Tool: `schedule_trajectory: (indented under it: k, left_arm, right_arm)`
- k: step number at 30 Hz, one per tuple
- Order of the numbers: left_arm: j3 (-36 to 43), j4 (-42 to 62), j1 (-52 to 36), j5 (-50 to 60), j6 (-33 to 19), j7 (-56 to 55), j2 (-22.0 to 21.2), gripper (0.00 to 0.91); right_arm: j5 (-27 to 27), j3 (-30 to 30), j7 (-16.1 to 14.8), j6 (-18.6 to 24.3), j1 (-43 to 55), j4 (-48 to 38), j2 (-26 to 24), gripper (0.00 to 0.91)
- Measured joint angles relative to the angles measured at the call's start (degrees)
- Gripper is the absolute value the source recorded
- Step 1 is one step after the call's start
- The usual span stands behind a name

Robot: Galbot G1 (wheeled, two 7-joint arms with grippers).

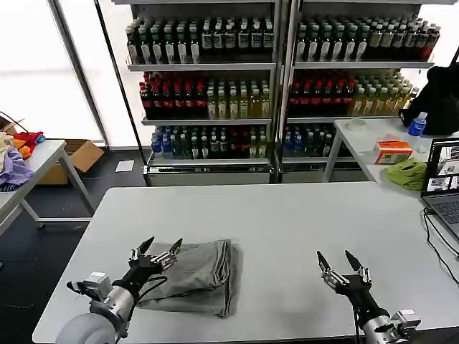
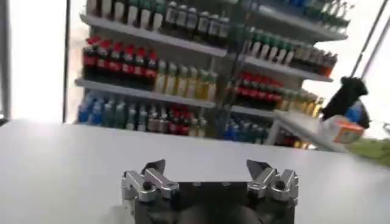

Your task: Fold and organize the clothes.

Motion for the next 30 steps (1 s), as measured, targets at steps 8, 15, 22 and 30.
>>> schedule_trajectory:
  k: [8,15,22,30]
  left_arm:
    - [-3.0,6.0,1.5,3.2,-0.5,1.5,-1.7,0.907]
    - [-3.5,8.9,1.3,6.1,-1.2,1.8,-3.9,0.907]
    - [-2.5,10.3,1.8,9.4,-1.9,2.2,-6.5,0.907]
    - [-0.5,10.9,2.4,12.9,-2.3,2.0,-9.8,0.675]
  right_arm:
    - [0.2,0.4,-0.1,0.0,0.3,-0.1,-0.3,0.907]
    - [0.1,0.0,-0.2,-0.1,0.3,-0.1,-0.1,0.907]
    - [0.1,0.0,-0.2,-0.1,0.1,0.0,0.2,0.907]
    - [0.1,0.1,-0.1,0.0,0.0,0.2,0.3,0.907]
